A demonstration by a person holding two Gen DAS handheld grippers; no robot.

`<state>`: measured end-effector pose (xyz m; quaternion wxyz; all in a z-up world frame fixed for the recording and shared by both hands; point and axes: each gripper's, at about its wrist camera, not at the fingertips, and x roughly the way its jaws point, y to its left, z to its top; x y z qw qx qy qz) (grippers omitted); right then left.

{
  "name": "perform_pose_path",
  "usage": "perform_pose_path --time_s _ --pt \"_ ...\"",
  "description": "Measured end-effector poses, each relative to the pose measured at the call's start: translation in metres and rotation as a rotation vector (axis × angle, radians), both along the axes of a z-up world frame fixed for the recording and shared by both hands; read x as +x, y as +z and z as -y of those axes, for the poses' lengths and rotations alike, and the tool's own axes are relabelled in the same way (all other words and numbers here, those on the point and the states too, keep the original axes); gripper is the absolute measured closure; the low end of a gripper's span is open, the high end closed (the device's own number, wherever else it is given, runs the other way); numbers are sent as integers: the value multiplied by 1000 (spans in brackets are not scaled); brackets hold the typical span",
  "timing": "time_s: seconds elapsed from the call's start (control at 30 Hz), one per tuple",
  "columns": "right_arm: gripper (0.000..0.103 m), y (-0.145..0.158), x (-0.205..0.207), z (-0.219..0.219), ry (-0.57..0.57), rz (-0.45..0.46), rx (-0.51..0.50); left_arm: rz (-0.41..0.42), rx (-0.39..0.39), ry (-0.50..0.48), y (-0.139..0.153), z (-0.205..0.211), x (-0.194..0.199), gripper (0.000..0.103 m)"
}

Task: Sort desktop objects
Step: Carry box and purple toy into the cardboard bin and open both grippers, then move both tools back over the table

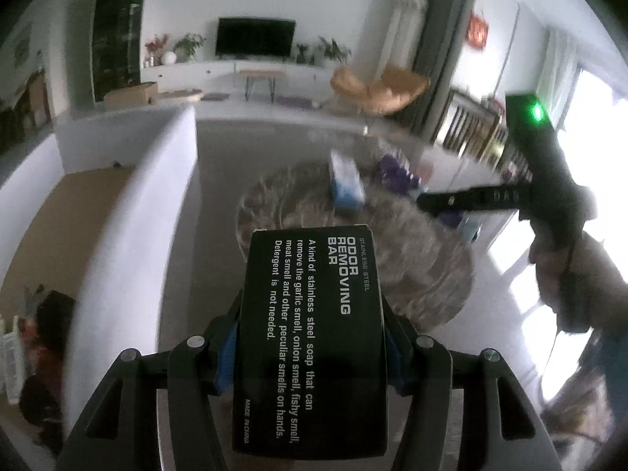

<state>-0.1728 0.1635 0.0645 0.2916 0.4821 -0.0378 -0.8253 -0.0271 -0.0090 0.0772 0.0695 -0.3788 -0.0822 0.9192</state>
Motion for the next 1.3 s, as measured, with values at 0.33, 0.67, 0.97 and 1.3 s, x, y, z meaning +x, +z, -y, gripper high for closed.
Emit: perform_pose_path --time_s 0.33,0.67,0.97,1.3 --pt "81 78 51 162 255 -64 -259 -42 -38 253 67 145 38 45" --pt "77 9 108 338 468 17 -24 295 -111 492 -29 250 40 35" --pt "9 39 120 240 324 -269 -63 83 -142 520 4 188 54 31" --pt "0 -58 117 -18 -181 -278 326 -73 36 -4 32 -40 38 0"
